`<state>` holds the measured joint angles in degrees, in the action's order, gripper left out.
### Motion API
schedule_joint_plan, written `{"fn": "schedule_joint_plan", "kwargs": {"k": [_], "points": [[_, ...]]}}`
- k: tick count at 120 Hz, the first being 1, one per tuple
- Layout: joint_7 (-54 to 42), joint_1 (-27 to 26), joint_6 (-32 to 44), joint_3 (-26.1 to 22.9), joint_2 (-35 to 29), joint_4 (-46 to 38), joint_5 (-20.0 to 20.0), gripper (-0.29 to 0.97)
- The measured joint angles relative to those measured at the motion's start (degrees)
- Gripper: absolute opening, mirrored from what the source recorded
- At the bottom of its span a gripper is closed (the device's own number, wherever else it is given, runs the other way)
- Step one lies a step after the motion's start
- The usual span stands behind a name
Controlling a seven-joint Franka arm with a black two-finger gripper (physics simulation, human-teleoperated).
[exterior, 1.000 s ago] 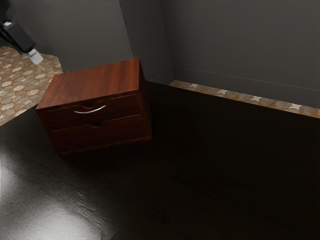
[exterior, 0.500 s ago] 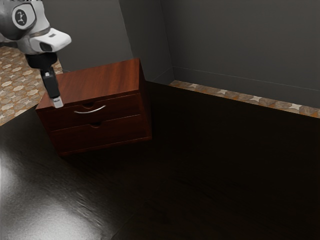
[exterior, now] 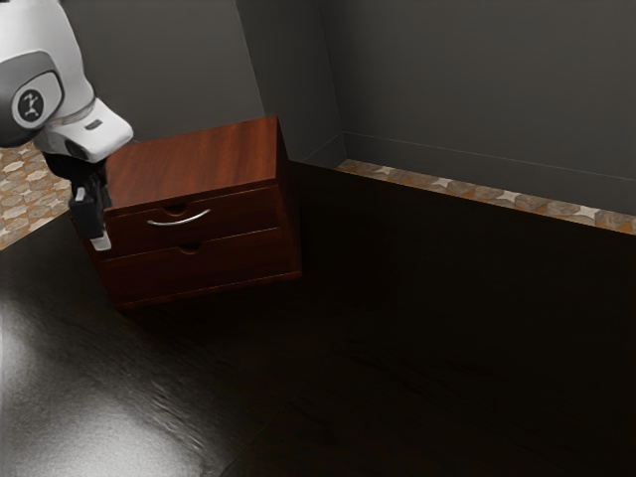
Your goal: Pull the drawer handle with one arm to open the drawer
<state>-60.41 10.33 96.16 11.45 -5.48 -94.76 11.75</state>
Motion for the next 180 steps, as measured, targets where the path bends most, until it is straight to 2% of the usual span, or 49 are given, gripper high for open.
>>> {"fn": "schedule_joint_plan", "kwargs": {"k": [27, 41, 70, 84, 104, 122, 180], "points": [[0.2, 0.9, 5.4, 0.8, -1.6, -2.0, 3.8, 0.68], [0.2, 1.0, 8.8, 1.7, -1.4, -4.9, 4.4, 0.68], [0.1, 0.9, 13.7, 2.7, -0.4, -5.4, 4.7, 0.68], [-0.1, 0.3, 15.4, 2.6, 0.5, -6.0, 4.5, 0.67], [0.0, -1.5, 16.9, 2.7, 0.7, -7.1, 4.2, 0.51], [0.3, -0.5, 17.9, 4.3, 1.2, -7.5, 2.6, 0.43], [-0.2, -2.6, 22.9, 3.9, 6.6, -5.5, 0.8, 0.40]]}}
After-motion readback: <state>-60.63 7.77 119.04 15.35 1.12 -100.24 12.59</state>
